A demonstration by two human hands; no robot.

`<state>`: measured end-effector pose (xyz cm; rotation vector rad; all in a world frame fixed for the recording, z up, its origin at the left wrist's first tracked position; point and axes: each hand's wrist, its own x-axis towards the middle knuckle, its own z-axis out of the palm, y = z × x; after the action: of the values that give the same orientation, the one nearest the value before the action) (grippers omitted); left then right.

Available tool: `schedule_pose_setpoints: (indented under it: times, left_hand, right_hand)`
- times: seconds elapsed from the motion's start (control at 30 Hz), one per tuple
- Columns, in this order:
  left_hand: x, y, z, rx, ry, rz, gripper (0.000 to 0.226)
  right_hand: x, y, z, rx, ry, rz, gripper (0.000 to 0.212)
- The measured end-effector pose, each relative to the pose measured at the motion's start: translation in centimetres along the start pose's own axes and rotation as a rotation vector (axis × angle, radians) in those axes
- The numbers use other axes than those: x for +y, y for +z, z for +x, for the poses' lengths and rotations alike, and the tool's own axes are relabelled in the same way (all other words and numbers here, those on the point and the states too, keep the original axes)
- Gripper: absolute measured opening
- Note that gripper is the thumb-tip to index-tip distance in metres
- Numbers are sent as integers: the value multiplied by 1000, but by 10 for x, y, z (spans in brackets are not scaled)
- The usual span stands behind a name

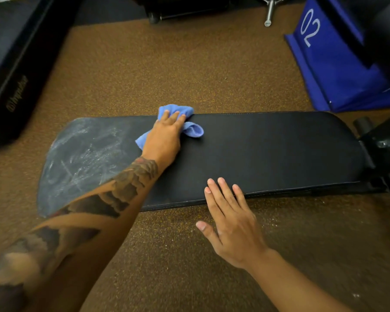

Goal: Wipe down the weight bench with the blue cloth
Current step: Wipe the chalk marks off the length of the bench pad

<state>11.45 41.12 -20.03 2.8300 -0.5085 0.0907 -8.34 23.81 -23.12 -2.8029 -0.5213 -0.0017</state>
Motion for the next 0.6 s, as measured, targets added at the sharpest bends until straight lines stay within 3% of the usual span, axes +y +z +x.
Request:
schedule_pose_setpoints:
  times: [0.13, 0.3, 0.5, 0.6]
  left_hand:
    - [1, -3, -50, 31, -43, -86, 66]
    - [36, 0, -103, 62, 143, -164, 40]
    - [52, 11, -59, 5, 340, -127, 39]
    - [39, 8, -32, -9, 300, -88, 45]
  right_hand:
    - [0, -2, 0, -12, 7, 10, 67]
    - [0, -1, 1, -21, 5, 10, 67]
    - [-1, 0, 1, -5, 13, 20, 68]
    - [-1, 0, 1, 6, 10, 14, 67]
